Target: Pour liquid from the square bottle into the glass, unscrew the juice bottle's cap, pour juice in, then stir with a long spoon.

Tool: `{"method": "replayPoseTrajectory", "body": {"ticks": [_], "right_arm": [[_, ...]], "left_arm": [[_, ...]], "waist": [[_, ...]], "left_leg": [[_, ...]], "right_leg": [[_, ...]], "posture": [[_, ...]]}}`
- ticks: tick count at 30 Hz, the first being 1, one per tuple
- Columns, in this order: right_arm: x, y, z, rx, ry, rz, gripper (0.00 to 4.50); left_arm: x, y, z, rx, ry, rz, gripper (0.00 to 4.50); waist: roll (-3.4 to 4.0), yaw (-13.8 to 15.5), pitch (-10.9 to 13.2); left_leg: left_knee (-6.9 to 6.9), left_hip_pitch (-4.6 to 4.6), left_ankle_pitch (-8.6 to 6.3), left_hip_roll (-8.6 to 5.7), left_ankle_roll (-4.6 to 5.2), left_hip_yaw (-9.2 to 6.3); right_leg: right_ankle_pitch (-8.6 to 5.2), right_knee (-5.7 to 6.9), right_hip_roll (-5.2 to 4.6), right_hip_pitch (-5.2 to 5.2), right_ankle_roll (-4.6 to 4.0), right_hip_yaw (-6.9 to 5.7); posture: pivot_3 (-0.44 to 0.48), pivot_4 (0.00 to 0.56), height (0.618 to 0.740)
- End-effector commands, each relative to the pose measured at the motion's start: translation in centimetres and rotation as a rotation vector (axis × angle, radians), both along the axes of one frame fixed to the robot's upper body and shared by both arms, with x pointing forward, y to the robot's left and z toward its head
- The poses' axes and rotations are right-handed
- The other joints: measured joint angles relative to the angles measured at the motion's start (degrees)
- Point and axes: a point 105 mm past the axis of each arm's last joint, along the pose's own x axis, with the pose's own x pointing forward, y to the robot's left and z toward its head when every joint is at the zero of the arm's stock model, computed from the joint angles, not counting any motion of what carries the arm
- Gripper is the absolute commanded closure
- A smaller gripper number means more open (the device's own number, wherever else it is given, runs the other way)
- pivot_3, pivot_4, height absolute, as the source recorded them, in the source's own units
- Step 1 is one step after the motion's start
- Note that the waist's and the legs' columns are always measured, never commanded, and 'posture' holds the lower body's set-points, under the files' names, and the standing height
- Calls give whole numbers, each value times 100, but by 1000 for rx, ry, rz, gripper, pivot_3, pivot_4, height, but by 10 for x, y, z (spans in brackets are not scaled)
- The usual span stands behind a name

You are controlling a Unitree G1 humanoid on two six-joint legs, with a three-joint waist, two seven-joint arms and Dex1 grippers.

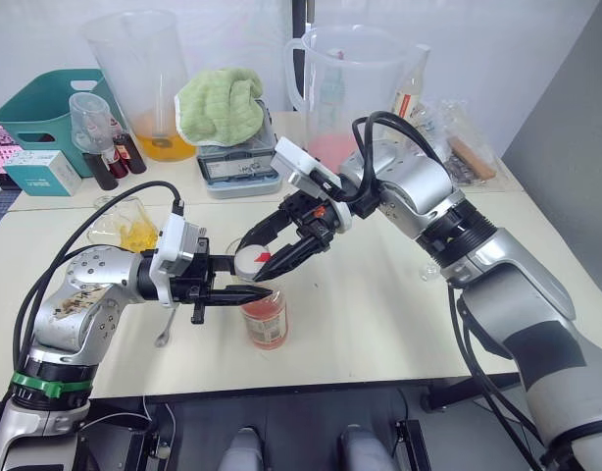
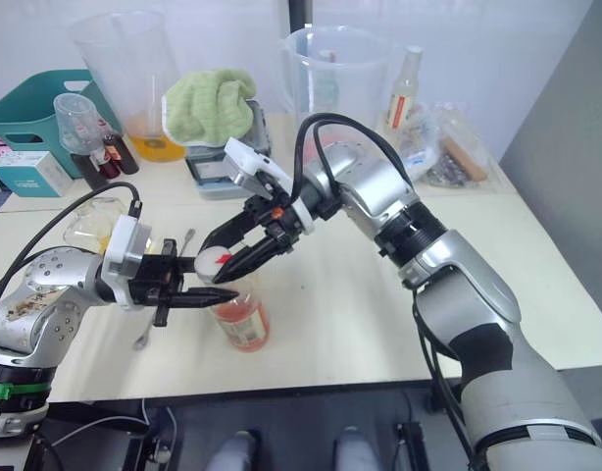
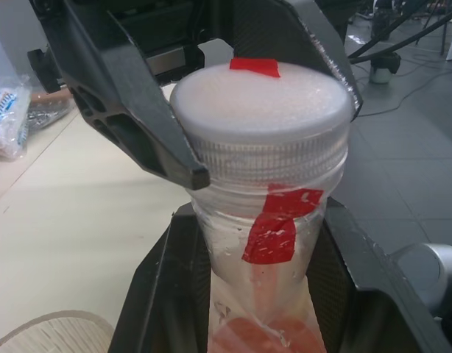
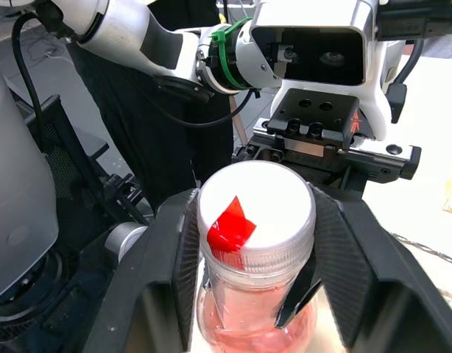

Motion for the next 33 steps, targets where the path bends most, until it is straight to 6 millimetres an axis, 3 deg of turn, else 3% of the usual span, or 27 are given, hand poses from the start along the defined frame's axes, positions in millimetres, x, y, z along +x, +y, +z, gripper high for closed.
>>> {"method": "replayPoseTrajectory", "body": {"ticks": [1,3,4,8,12,16,19,24,33], "right_arm": [[-19,1,19,62,24,106,770],[-21,-2,30,123,51,102,87],[-22,-3,35,151,64,89,36],[-21,-12,43,228,54,-26,36],[-20,-28,39,272,6,-205,36],[-22,-38,29,314,-44,-431,36],[-34,-42,12,331,-19,-547,36],[-41,-36,0,380,21,-720,36],[-35,-29,1,399,-6,-821,36]], "left_arm": [[1,-4,-12,52,17,22,3234],[1,-5,-16,51,25,22,3234],[0,-5,-17,50,28,23,3234],[-1,-5,-19,47,36,23,3234],[0,-4,-19,43,39,25,3234],[-1,-3,-19,40,39,30,3234],[-1,-2,-19,38,40,37,3234],[0,0,-18,39,43,45,3234],[0,2,-19,46,54,42,3234]], "waist": [[0,-9,0],[0,33,0],[0,65,0],[-1,115,-2],[-2,129,-2],[-1,111,-3],[-2,113,-4],[-1,98,-7],[0,104,-8]], "left_leg": [[0,1,0,0,0,0],[1,0,0,-2,0,-7],[6,-1,0,-4,0,-9],[12,-1,0,-6,0,-9],[16,-2,0,-7,0,-6],[15,-1,-1,-5,2,-3],[15,-2,-2,-5,3,-1],[16,-2,-2,-5,4,2],[15,2,-2,-3,4,4]], "right_leg": [[0,6,0,-2,0,0],[0,15,0,-2,0,0],[0,14,0,1,0,0],[0,14,-1,4,0,0],[0,12,-2,5,0,1],[0,15,-2,3,0,2],[0,13,-2,3,0,3],[0,11,-2,4,0,7],[0,8,-1,6,0,8]], "posture": [[0,150,740],[0,150,740],[0,150,740],[0,150,740],[0,150,740],[0,150,740],[0,150,740],[0,150,740],[0,150,740]]}}
